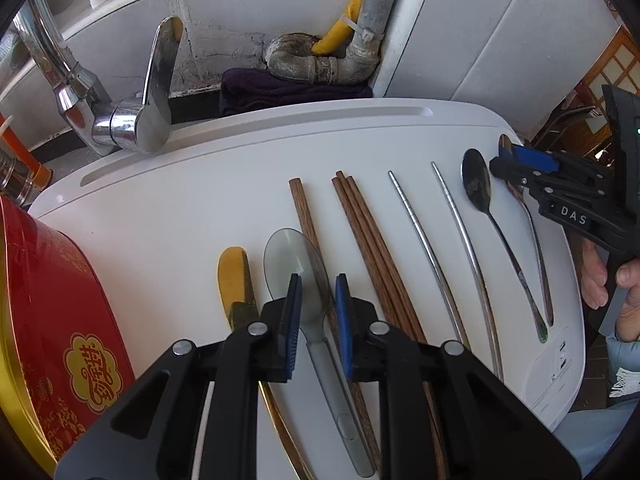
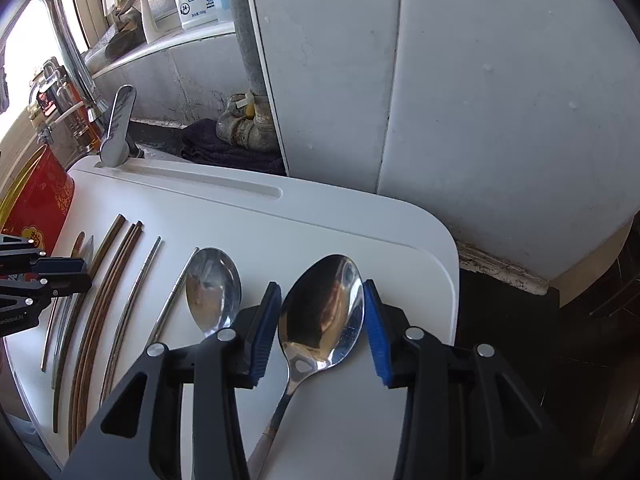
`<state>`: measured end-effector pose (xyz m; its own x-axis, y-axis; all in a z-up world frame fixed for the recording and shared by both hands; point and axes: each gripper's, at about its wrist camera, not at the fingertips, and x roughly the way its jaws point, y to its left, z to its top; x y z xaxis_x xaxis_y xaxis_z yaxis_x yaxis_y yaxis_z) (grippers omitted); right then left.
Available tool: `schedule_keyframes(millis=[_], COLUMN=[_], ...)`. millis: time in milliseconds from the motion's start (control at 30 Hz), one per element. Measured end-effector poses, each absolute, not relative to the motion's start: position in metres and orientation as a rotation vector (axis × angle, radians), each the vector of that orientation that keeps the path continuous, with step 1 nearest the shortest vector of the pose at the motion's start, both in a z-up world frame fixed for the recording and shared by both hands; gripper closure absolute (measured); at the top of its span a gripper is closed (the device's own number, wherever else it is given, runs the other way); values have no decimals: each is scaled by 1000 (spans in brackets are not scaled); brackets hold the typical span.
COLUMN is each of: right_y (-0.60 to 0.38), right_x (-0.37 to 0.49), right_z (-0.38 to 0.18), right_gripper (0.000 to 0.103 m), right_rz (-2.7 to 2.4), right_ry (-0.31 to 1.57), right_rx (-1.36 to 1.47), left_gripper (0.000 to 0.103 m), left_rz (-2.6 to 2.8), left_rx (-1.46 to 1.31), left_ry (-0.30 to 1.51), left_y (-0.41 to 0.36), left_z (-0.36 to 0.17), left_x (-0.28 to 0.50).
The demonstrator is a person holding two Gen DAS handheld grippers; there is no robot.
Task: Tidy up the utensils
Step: 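Grasp the grey plastic spoon with the left tool while the right tool grasps a steel spoon, then lift and carry both spoons over the red tin with both tools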
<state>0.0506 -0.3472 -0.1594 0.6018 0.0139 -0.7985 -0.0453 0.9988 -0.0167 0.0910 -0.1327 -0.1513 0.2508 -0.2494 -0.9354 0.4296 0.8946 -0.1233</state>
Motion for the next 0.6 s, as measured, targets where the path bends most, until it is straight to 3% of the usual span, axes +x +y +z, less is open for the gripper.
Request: schedule_keyframes(millis=[233, 600], right_y=[-351, -351], right_x=[36, 14], right_z=[-144, -127], right_gripper=[62, 62], right_rz=[46, 37], right_ry=[869, 821], right_rx=[47, 55], left_gripper=[100, 101], left_rz=[-433, -435], left_rx=[102, 79], left_ry=[1224, 1153], left_y=[-121, -113], left_z=[-144, -118], left_x=[92, 77])
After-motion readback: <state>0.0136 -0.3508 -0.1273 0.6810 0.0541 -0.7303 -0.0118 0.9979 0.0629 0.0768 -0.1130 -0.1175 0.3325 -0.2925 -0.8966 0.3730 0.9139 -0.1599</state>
